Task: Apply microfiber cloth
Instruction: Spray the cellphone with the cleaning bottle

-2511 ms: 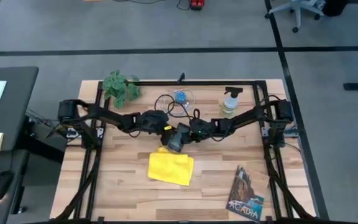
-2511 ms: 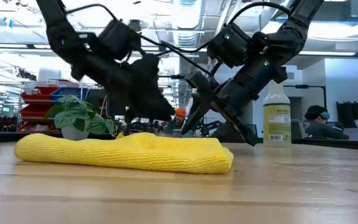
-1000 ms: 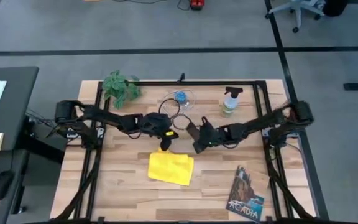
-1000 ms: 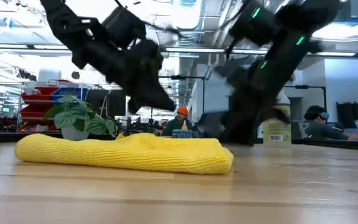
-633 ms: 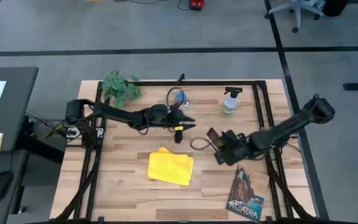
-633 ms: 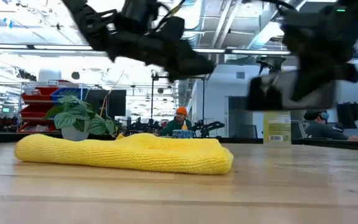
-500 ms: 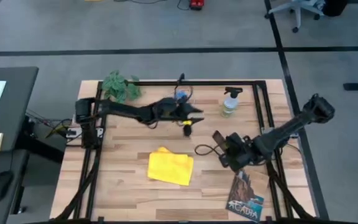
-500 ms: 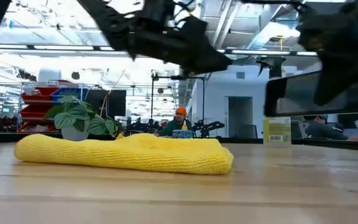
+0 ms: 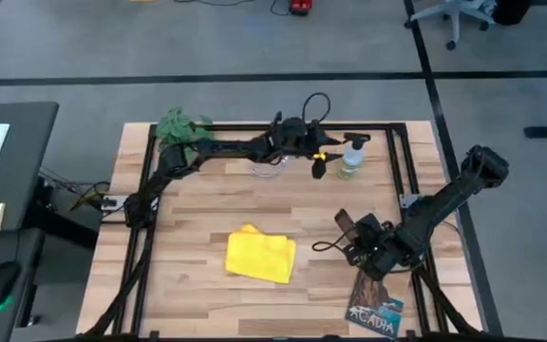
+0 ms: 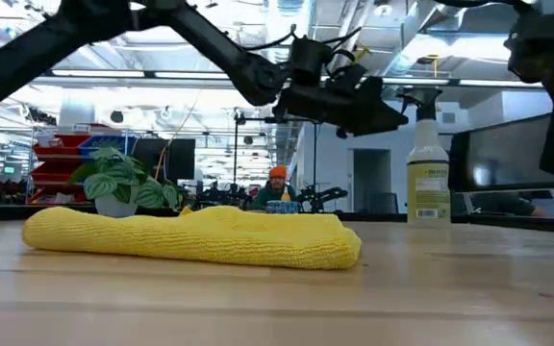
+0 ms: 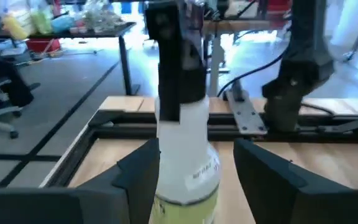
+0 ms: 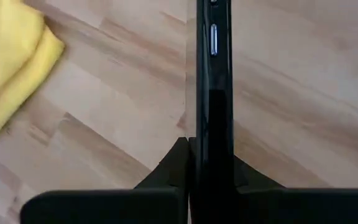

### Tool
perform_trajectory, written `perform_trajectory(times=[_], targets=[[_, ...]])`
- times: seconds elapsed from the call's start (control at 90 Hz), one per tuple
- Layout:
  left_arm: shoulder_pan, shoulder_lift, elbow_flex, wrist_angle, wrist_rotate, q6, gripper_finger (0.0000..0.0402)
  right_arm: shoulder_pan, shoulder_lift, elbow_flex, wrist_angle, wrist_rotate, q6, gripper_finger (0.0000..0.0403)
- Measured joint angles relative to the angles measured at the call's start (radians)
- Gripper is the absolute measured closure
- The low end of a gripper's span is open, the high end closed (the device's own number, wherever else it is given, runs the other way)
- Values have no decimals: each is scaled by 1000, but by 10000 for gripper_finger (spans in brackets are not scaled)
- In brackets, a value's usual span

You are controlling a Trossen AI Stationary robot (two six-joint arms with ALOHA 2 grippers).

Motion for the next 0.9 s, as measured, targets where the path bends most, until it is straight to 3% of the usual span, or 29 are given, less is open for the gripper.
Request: perform_trajectory(times=[0.367, 0.9], targets=[[-2, 0, 52, 9, -10, 45, 216, 5, 0, 0, 21, 77, 11, 390], [-3, 10, 52, 75, -39, 53, 241, 5, 0, 0, 47, 98, 11, 390]])
